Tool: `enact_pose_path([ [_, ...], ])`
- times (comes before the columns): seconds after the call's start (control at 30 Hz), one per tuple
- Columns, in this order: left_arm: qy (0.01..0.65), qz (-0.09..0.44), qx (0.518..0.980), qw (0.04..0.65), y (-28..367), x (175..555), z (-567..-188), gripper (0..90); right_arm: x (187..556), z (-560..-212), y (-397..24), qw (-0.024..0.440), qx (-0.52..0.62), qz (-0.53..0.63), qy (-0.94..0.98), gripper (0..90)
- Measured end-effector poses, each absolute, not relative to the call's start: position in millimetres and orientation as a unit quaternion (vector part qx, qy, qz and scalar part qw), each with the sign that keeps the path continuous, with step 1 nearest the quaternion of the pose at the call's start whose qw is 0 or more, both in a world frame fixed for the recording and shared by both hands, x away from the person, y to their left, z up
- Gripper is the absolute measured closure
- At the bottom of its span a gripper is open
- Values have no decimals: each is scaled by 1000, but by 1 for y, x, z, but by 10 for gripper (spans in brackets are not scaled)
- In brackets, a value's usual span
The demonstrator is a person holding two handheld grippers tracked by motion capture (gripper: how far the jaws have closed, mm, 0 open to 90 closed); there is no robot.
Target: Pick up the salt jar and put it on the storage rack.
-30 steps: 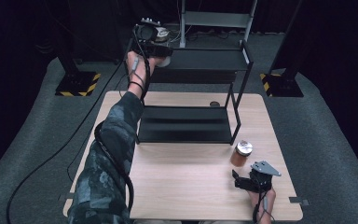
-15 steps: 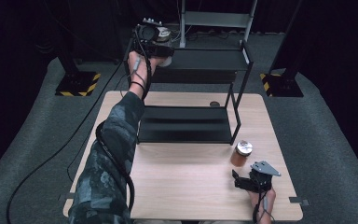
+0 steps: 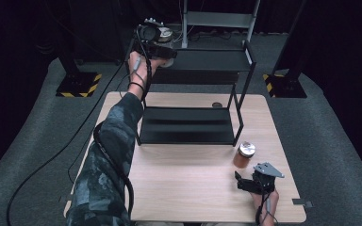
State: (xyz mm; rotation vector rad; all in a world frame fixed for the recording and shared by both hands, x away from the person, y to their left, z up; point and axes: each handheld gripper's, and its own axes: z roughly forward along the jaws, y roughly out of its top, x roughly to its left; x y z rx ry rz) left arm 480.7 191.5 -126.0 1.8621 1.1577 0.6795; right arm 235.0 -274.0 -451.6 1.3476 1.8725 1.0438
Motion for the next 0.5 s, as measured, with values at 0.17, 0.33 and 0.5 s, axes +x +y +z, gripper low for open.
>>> enact_pose_path([
  [0.17,445,279,754,394,194,469,-119,0,235,-452,-274,300,508,393,705,0],
  [0.33,418,271,778,382,203,450,-115,0,235,-452,-274,300,509,394,704,0],
  [0.5,383,271,803,368,210,424,-120,0,235,-452,-274,300,509,394,704,0],
])
